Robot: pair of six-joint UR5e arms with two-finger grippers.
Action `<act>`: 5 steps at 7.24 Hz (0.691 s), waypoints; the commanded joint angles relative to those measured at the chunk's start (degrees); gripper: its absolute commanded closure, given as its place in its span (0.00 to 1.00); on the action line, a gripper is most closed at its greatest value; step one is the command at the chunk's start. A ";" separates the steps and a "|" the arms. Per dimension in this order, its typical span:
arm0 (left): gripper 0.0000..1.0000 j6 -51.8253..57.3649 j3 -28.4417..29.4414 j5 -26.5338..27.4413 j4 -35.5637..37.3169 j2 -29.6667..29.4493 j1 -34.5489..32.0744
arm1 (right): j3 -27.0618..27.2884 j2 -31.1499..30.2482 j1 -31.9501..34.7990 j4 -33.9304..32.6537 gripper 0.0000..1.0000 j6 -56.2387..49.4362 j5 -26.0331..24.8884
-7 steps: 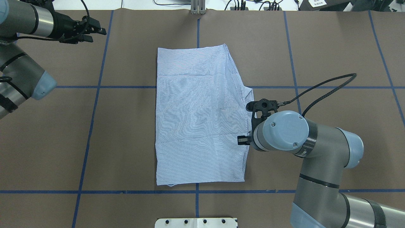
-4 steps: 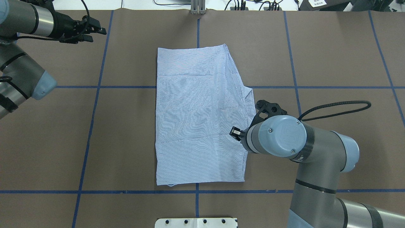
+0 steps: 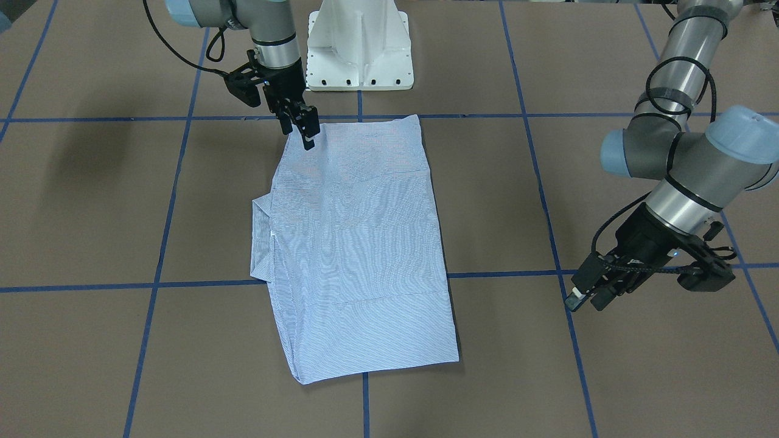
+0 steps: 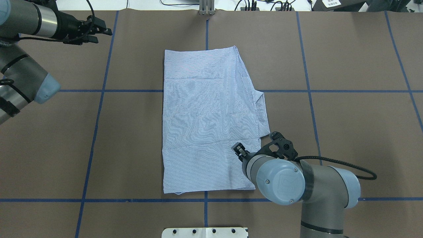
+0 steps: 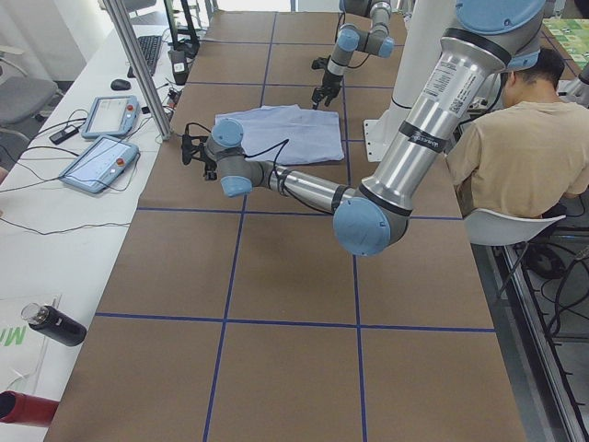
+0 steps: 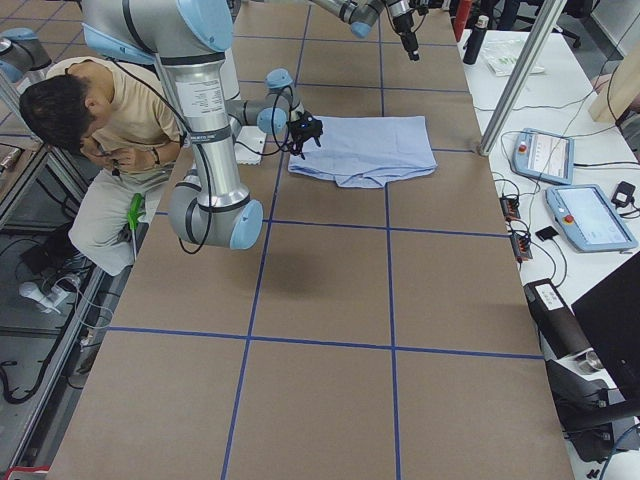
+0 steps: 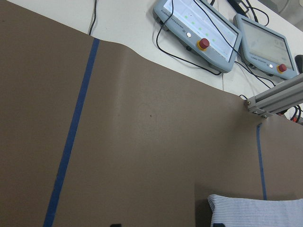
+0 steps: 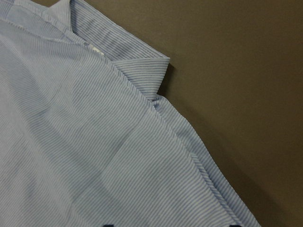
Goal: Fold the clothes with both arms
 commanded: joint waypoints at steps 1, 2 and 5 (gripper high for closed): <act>0.29 -0.02 -0.08 0.03 0.03 -0.10 0.00 | -0.45 -1.65 -2.33 0.03 0.13 1.26 -1.70; 0.29 -0.02 -0.08 0.03 0.03 -0.19 0.00 | -0.88 -1.40 -2.94 0.03 0.13 1.09 -1.70; 0.29 -0.11 -0.25 0.03 0.12 -0.10 0.00 | -2.73 -1.14 -2.60 0.03 0.16 0.12 -1.79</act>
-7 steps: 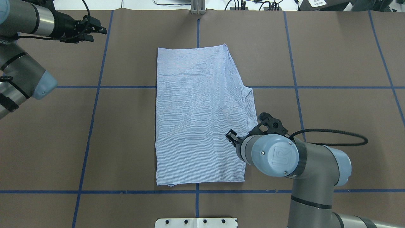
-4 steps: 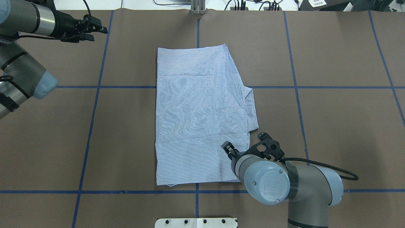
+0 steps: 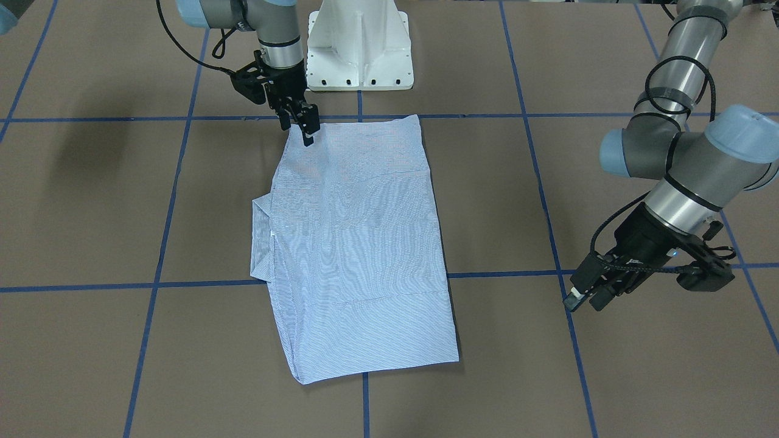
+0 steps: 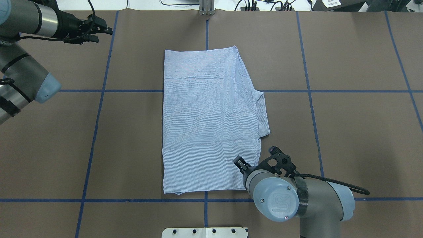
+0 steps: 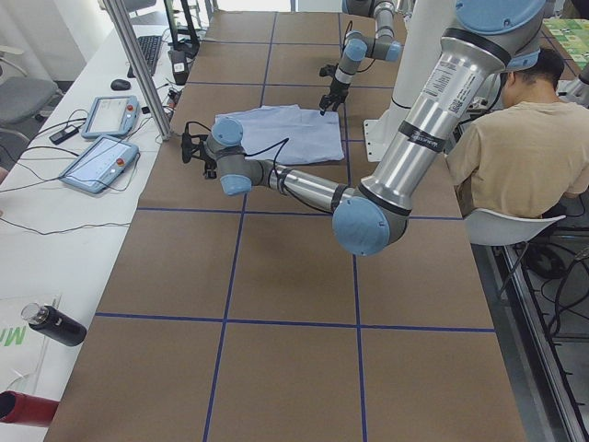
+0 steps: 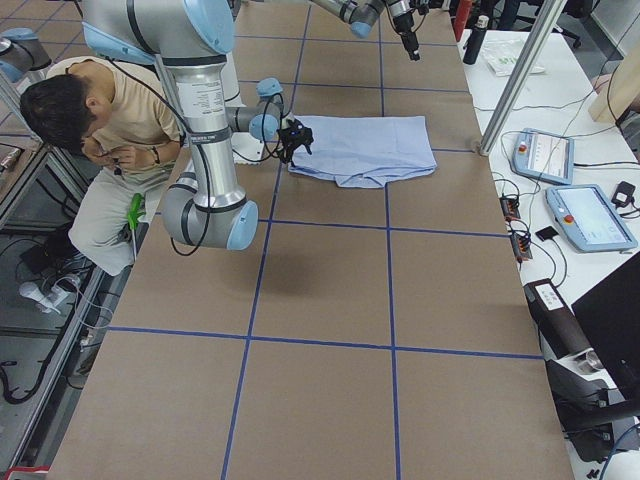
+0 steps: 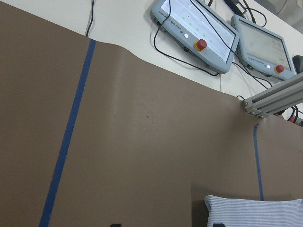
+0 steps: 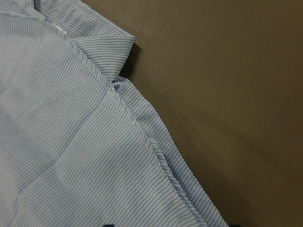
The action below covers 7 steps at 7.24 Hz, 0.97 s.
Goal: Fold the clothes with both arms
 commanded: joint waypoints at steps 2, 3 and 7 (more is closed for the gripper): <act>0.29 -0.01 -0.07 0.00 0.03 0.07 0.00 | -2.02 0.12 0.33 0.03 0.19 -0.23 0.05; 0.29 -0.01 -0.07 0.00 0.03 0.07 0.00 | -2.02 0.21 0.33 0.03 0.20 -0.23 0.05; 0.29 -0.01 0.01 0.00 0.03 0.07 0.00 | -3.78 1.26 0.06 0.03 0.23 -0.05 0.05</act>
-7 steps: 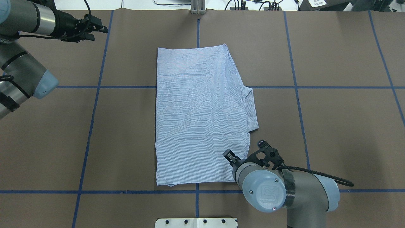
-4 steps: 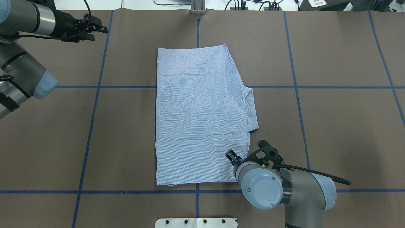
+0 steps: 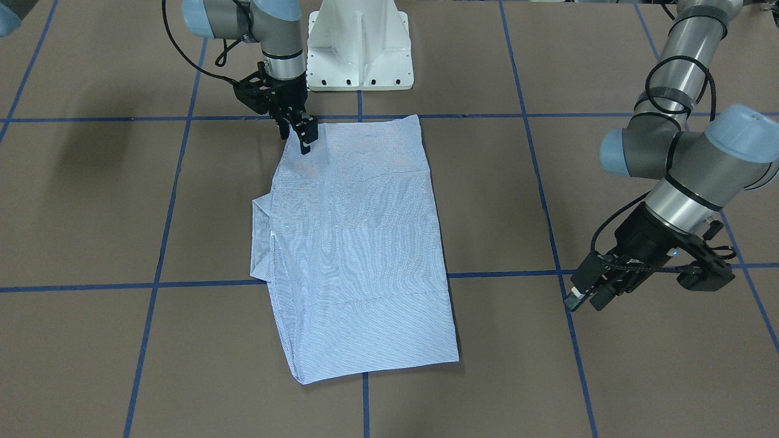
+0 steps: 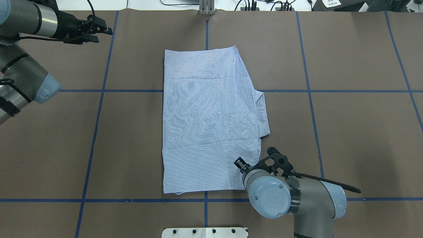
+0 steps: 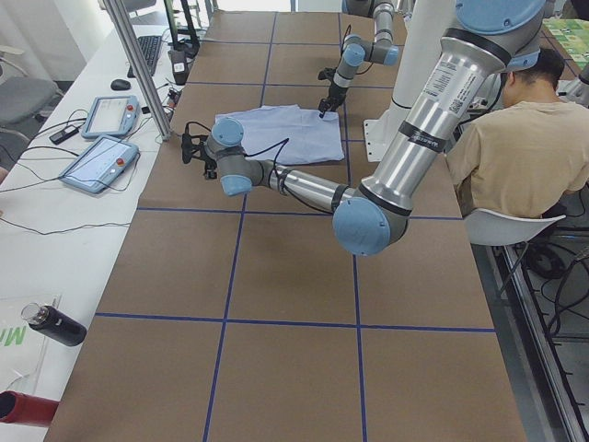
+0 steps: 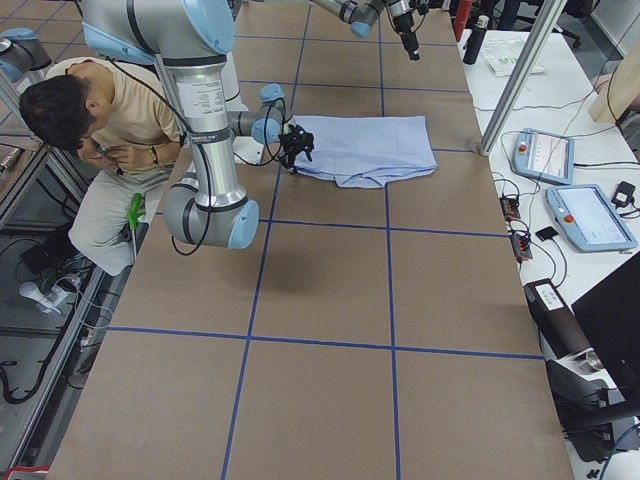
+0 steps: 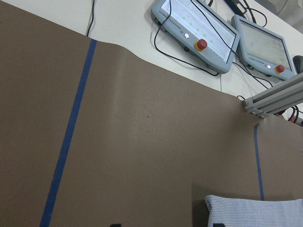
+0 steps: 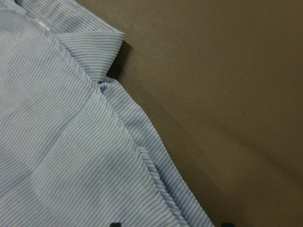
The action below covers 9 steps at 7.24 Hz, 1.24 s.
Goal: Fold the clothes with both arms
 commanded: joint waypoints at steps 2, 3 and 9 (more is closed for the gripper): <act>0.29 -0.02 0.06 -0.09 0.00 -0.03 0.00 | -0.49 0.77 -0.04 0.00 0.68 0.81 0.01; 0.29 -0.02 0.06 -0.09 0.00 -0.03 0.00 | -0.41 0.86 -0.04 0.00 1.00 0.81 0.10; 0.29 -2.12 -1.16 -0.18 -0.17 -0.21 0.18 | 5.20 -0.01 0.39 -0.52 1.00 0.02 0.54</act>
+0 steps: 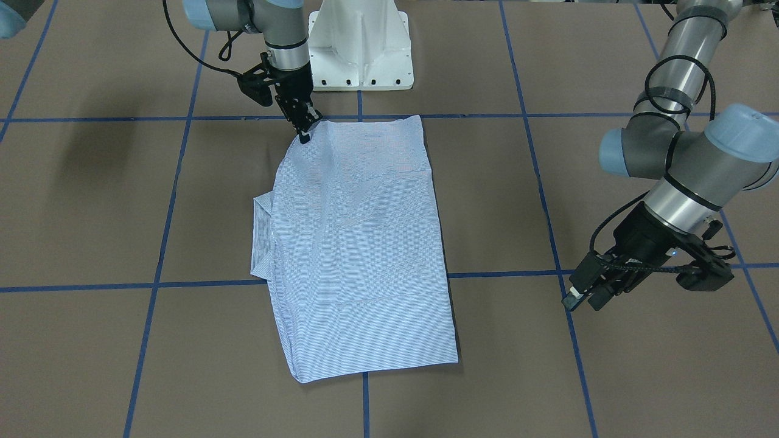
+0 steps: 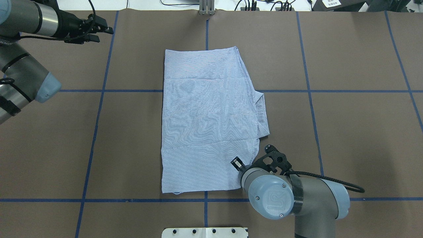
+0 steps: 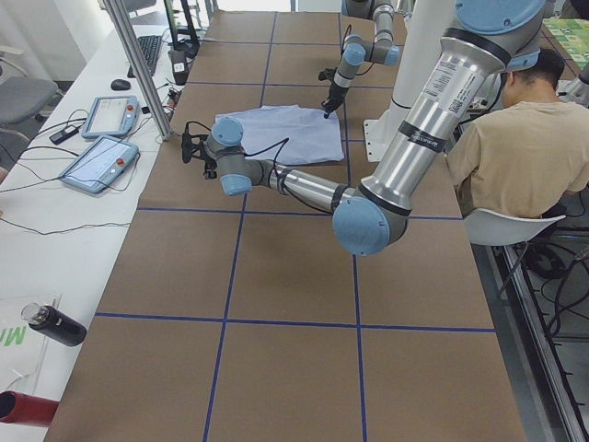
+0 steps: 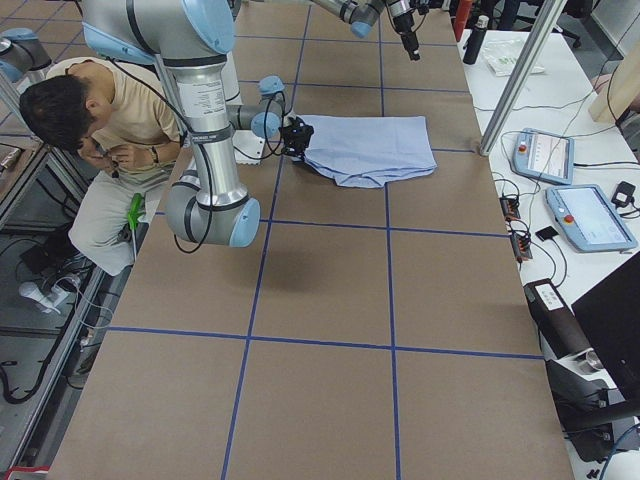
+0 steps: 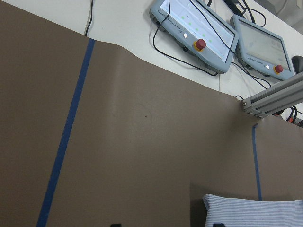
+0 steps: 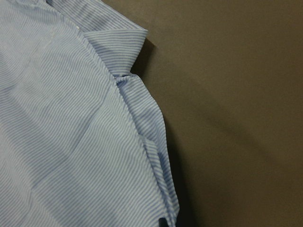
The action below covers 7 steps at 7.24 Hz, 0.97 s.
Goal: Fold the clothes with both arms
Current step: 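Lower the left gripper to the shirt's near corner beside the right gripper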
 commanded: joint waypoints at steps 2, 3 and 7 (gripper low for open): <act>0.29 -15.04 -8.41 0.72 -0.39 1.67 2.91 | 2.88 -0.56 -1.25 -0.54 1.00 0.41 0.03; 0.29 -23.37 -14.12 2.21 -0.48 4.12 7.28 | 3.40 -0.64 -1.96 -0.63 1.00 0.76 0.03; 0.29 -37.68 -34.03 27.72 -0.22 22.23 33.09 | 3.50 -1.17 -2.58 -0.63 1.00 0.76 0.03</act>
